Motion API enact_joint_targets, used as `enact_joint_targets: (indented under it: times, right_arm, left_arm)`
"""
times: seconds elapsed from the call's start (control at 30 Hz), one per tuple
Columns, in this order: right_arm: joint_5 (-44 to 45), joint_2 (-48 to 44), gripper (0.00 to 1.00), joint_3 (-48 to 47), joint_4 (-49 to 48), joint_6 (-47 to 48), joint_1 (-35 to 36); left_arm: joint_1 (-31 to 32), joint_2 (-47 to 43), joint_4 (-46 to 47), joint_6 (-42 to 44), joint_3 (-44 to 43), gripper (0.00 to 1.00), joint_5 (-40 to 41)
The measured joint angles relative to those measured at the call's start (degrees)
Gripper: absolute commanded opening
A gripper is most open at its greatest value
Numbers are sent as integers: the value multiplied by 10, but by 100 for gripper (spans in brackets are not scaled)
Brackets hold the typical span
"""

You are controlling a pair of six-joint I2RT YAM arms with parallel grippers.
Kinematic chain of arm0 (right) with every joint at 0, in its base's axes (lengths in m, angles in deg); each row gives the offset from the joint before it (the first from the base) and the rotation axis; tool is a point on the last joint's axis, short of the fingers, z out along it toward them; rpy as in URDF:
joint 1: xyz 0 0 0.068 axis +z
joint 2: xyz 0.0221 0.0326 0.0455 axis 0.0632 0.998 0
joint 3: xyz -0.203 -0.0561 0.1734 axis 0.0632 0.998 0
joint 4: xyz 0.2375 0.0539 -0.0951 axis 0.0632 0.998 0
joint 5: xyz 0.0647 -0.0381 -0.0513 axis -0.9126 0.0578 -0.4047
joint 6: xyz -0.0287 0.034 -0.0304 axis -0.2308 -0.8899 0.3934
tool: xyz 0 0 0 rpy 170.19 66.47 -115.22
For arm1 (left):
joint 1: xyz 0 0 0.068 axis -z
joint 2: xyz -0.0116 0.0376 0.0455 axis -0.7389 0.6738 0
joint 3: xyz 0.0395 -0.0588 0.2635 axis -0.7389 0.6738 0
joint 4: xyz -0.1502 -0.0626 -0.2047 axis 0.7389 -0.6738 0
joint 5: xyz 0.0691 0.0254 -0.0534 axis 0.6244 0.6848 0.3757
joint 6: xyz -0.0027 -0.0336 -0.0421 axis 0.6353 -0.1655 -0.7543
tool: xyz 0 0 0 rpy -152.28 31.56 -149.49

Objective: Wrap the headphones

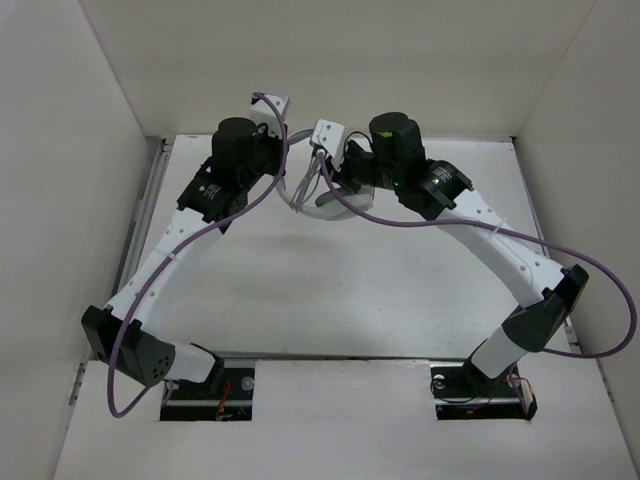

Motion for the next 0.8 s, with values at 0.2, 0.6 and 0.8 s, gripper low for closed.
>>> enact_joint_targets:
  times: [0.2, 0.6, 0.8]
  right_arm:
    - [-39, 0, 36, -53, 68, -4, -17]
    - [-109, 6, 38, -92, 167, 6, -45]
    - [-145, 13, 38, -106, 192, 6, -61]
  left_arm:
    - [-8, -3, -4, -16, 0, 0, -21]
    - [-13, -24, -9, -33, 2, 0, -60]
    - [-22, -30, -12, -52, 25, 0, -77]
